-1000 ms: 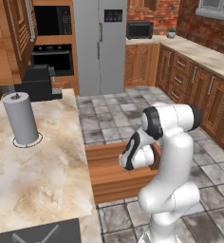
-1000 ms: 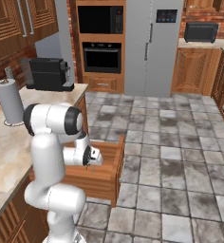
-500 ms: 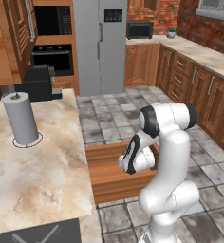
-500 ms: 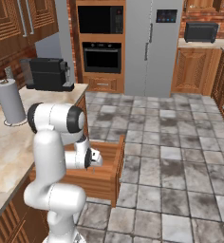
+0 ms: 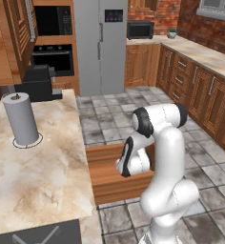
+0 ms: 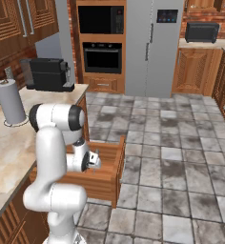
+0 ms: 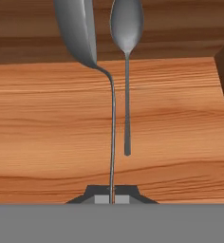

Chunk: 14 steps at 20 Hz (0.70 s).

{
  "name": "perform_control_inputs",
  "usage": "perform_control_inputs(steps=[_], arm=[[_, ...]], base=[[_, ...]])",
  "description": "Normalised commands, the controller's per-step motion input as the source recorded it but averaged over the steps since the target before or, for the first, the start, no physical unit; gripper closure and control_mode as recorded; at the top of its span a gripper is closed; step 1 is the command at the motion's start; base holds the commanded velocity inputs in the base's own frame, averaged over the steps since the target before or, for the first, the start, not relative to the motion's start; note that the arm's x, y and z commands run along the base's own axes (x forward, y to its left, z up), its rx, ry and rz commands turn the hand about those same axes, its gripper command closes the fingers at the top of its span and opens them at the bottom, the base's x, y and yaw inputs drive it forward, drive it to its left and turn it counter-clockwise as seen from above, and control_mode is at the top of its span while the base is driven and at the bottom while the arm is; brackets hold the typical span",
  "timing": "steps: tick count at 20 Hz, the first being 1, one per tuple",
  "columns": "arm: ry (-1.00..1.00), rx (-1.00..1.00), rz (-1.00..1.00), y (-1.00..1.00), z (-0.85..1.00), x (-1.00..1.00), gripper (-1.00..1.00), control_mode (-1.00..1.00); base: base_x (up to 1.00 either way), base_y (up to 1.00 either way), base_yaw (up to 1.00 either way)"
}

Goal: Organize the utensils by type. Pick up the wooden spoons from the counter and place them in the open cabinet. Then pick up the metallic utensils from the counter and place them in the open drawer.

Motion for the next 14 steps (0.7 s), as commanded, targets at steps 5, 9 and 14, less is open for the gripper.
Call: perform_control_inputs(steps=[5,9,14], arm=[[-0.02,0.0,0.0,0.05,-0.11,0.12,1.0,-1.0],[0.0,0.0,0.0,0.0,-0.2,0.22,1.0,-1.0],[0.0,0.0,0.0,0.0,-0.2,0.25,1.0,-1.0]], base=[[0.0,0.0,0.0],[0.0,0.0,0.0],[0.0,0.0,0.0]])
